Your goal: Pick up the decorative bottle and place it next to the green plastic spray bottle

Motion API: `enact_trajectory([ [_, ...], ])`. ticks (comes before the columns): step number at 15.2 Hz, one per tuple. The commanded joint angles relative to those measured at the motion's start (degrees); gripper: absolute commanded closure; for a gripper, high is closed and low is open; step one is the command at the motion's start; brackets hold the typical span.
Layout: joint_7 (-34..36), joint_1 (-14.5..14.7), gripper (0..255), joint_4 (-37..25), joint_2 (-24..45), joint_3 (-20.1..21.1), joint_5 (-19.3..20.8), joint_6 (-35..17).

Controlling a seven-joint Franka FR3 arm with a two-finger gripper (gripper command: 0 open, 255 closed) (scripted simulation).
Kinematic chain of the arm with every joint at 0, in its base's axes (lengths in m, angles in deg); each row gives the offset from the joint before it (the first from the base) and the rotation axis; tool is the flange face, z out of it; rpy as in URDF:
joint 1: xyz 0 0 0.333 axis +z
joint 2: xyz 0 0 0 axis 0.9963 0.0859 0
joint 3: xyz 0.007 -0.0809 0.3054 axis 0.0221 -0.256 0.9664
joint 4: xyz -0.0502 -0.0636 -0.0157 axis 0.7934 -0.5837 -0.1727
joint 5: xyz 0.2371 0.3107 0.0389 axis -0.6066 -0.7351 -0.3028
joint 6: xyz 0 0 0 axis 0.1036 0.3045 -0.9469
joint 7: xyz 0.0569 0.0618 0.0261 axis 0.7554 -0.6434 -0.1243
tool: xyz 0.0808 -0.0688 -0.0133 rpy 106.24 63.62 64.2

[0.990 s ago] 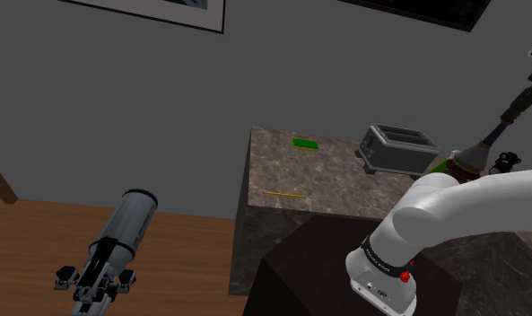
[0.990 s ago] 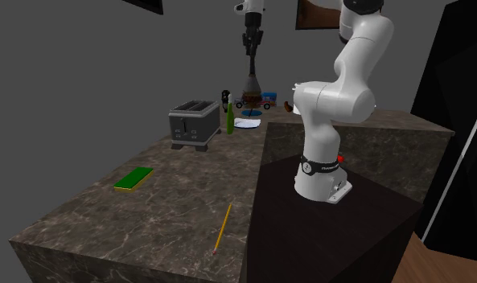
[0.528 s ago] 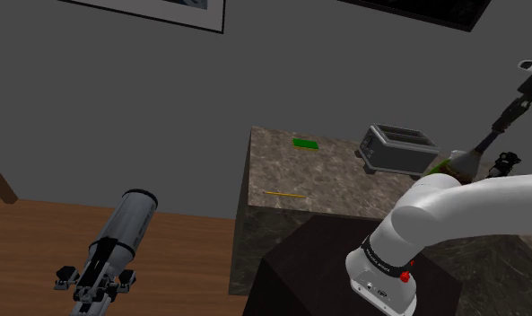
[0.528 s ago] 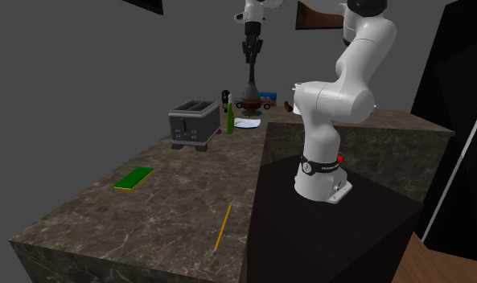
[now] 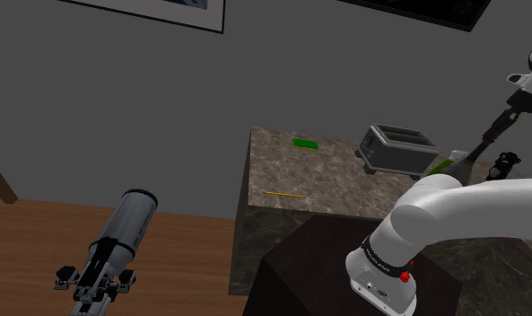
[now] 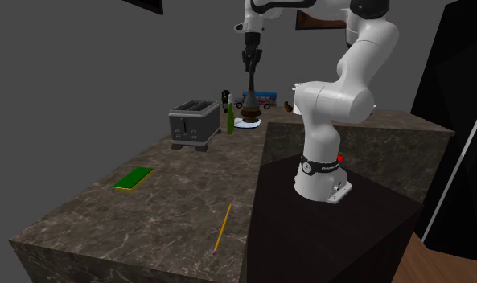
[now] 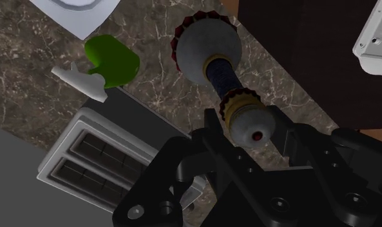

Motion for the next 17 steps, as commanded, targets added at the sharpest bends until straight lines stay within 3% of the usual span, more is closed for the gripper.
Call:
enact_trajectory([
  [1,0.3,-0.6,255,1.9,-0.7,-0.2,0.6,-1.3],
  [17,2.2,-1.8,255,12.5,-3.7,-5.7,5.5,-10.9],
])
